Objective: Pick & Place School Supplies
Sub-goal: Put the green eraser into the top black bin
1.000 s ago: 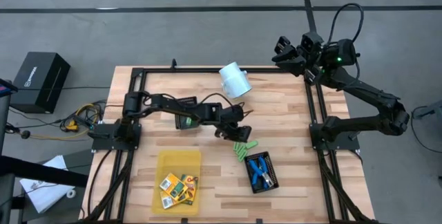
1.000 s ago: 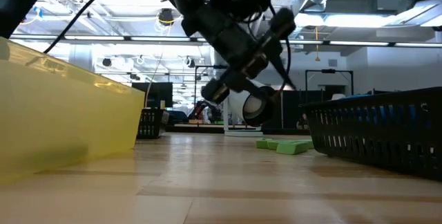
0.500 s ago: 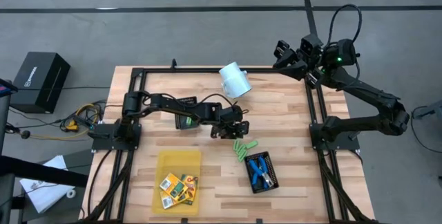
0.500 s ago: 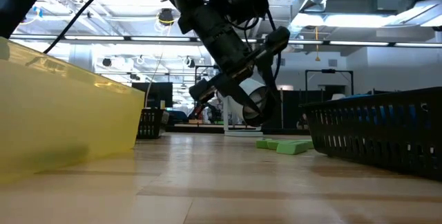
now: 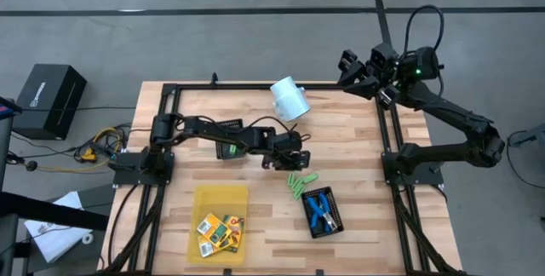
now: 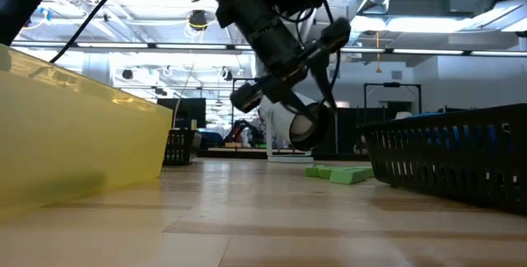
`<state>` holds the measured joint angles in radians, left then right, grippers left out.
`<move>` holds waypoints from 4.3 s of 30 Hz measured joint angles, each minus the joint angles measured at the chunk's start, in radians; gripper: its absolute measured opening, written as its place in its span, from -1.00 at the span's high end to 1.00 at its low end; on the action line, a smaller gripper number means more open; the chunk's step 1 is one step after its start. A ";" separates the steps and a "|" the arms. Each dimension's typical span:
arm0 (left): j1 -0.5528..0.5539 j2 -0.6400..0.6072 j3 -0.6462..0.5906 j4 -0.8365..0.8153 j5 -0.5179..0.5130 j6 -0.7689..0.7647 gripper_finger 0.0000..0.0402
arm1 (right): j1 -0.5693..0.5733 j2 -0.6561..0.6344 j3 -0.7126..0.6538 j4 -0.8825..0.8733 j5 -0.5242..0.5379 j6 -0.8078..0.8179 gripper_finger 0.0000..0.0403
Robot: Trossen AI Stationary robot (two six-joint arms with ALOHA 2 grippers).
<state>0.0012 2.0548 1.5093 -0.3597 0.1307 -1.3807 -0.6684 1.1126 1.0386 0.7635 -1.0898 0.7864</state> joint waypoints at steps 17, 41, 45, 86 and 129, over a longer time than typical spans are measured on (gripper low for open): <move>0.142 -0.406 0.002 -0.125 -0.428 0.499 0.37 | 0.019 0.007 0.000 -0.752 -0.032 -0.424 0.50; 0.210 -0.659 -0.190 -0.240 -0.321 0.837 0.36 | 0.518 0.444 0.000 -1.550 0.494 -0.879 0.50; 0.197 -0.659 -0.250 -0.175 -0.314 0.793 0.36 | 0.516 0.503 0.000 -1.554 0.483 -0.902 0.50; 0.248 -0.659 -0.307 -0.012 -0.321 0.770 0.36 | 0.463 0.769 0.005 -1.446 0.383 -1.033 0.19; 0.248 -0.659 -0.309 -0.007 -0.320 0.774 0.36 | 0.463 0.752 0.005 -1.420 0.379 -1.022 0.16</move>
<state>0.2493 1.3956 1.2003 -0.3664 -0.1892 -0.6071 -0.2058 1.8641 1.0435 -0.6560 -0.7105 -0.2359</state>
